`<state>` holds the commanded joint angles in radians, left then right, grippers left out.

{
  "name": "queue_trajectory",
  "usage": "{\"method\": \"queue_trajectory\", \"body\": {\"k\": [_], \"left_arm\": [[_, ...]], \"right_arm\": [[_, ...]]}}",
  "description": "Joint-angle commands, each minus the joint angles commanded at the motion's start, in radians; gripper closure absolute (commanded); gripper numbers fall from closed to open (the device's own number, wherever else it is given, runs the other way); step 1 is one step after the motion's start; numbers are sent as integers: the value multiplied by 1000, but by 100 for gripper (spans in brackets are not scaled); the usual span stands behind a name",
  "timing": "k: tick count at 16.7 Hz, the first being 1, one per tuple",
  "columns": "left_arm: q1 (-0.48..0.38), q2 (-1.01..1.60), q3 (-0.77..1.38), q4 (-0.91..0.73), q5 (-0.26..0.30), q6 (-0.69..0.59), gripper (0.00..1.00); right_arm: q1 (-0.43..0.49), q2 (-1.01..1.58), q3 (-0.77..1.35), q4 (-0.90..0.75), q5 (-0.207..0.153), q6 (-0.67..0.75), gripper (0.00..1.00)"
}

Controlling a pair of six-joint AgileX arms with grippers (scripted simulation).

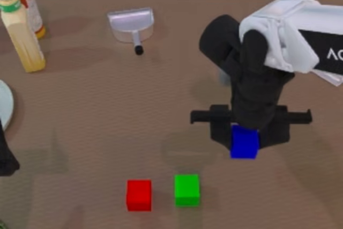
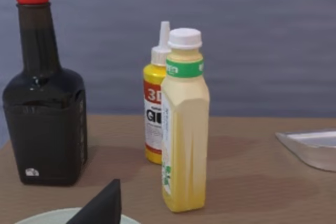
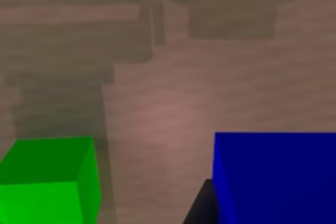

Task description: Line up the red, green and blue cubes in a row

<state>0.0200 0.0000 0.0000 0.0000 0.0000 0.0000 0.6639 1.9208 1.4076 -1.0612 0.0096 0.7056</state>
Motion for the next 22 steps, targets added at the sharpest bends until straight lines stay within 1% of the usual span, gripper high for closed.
{"method": "queue_trajectory", "body": {"k": [3,5,11,17,19,22], "left_arm": [[0,0,0,0,0,0,0],[0,0,0,0,0,0,0],[0,0,0,0,0,0,0],[0,0,0,0,0,0,0],[0,0,0,0,0,0,0],[0,0,0,0,0,0,0]], "right_arm": [[73,-117,-141,25,-2,49,100],[102,-159,-184,35,-2,69,100],[102,-154,-200,51,-2,70,100],[105,-69,-321,271,-1,73,100],[107,-49,-344,307,-1,74,100],[107,-48,-346,310,-1,74,100]]}}
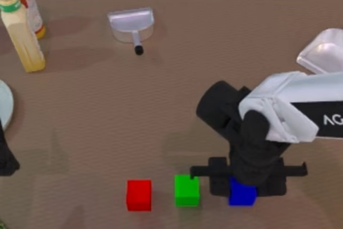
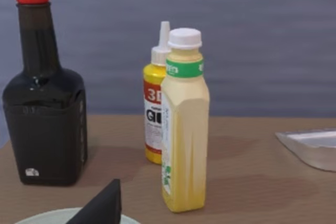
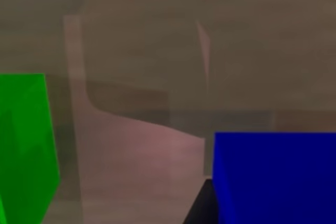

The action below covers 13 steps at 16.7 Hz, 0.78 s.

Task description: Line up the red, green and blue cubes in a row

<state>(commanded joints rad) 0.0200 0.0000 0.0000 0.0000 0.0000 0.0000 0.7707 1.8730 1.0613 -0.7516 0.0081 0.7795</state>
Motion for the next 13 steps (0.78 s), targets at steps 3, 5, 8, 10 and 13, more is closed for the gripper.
{"method": "queue_trajectory", "body": {"k": [3,5,8,10,13], "left_arm": [[0,0,0,0,0,0,0],[0,0,0,0,0,0,0],[0,0,0,0,0,0,0],[0,0,0,0,0,0,0],[0,0,0,0,0,0,0]], "right_arm": [[0,0,0,0,0,0,85],[0,0,0,0,0,0,70],[0,0,0,0,0,0,47],[0,0,0,0,0,0,32],[0,0,0,0,0,0,10]]}}
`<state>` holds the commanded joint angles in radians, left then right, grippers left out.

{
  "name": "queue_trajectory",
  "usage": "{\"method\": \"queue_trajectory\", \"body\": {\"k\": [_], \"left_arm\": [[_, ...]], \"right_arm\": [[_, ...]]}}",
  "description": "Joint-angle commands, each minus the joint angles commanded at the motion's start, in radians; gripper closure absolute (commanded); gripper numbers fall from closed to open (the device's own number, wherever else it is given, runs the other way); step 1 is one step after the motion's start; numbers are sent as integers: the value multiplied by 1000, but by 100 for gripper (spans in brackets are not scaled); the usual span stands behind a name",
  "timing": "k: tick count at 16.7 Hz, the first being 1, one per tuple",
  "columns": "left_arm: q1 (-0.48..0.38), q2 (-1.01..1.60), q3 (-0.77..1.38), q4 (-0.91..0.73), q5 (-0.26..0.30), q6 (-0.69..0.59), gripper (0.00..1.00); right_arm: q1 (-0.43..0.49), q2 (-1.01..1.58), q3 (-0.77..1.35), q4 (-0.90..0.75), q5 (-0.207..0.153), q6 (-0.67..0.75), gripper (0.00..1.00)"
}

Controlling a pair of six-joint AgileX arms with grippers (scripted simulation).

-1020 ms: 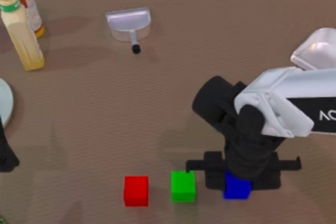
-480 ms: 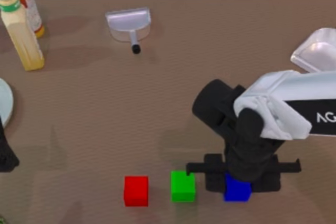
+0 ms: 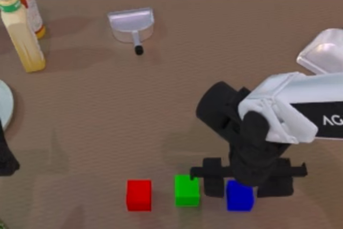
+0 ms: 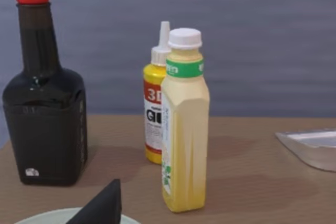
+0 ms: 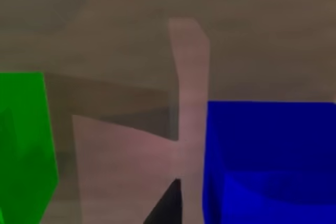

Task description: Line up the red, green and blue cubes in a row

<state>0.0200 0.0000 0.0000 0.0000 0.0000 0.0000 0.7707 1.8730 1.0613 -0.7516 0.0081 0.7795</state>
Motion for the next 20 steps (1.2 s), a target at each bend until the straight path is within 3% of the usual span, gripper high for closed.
{"method": "queue_trajectory", "body": {"k": [2,11,20], "left_arm": [[0,0,0,0,0,0,0],[0,0,0,0,0,0,0],[0,0,0,0,0,0,0]], "right_arm": [[0,0,0,0,0,0,0],[0,-2,3,-4,0,0,0],[9,-116,157,-273,0,-2,0]]}}
